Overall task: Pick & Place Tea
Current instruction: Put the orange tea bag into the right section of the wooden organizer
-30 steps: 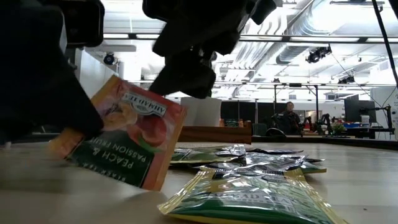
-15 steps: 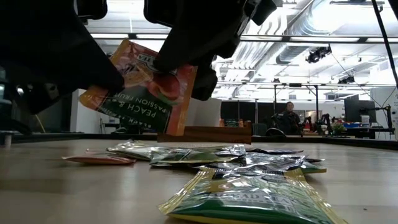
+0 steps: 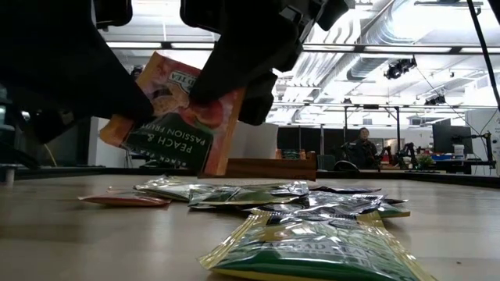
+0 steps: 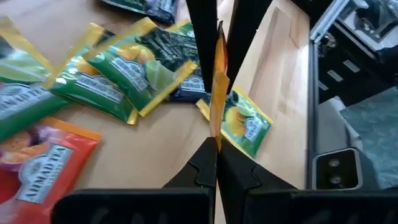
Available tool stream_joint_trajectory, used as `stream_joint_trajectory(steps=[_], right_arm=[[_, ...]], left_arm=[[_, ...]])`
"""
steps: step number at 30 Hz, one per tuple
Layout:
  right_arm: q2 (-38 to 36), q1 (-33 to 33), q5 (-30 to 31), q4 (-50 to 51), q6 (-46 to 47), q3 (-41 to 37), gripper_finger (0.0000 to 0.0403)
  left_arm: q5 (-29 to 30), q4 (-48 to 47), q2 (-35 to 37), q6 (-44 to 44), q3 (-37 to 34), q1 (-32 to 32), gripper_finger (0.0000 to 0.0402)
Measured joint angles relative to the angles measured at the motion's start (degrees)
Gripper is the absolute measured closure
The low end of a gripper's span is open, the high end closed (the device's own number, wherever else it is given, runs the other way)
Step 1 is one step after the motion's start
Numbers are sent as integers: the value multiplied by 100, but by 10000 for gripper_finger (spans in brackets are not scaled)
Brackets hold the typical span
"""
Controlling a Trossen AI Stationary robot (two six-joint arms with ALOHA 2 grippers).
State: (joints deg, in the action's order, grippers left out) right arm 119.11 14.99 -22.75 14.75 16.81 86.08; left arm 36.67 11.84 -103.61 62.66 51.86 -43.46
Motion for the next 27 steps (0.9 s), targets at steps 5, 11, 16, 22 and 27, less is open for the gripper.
stream_joint_trajectory(steps=[5,11,16,22,27], right_arm=[[-299,3,481,51,-51,-9,397],[-695,-24,1136,312,-110,2,398],[-1004,-36,1939,563,-108,2,399],[-1386,-57,2968,421,27,0,399],[-1897,-146,3261,-459,372,-738,399]], left_arm=[[294,-229,80,-221,0,-4,382],[718,-1249,700,-443,0,-4,324],[1383,-2510,1597,-611,0,-15,273],[1999,-3528,2375,-1053,0,-7,244],[2510,-4677,2687,-534,-2,-100,243]])
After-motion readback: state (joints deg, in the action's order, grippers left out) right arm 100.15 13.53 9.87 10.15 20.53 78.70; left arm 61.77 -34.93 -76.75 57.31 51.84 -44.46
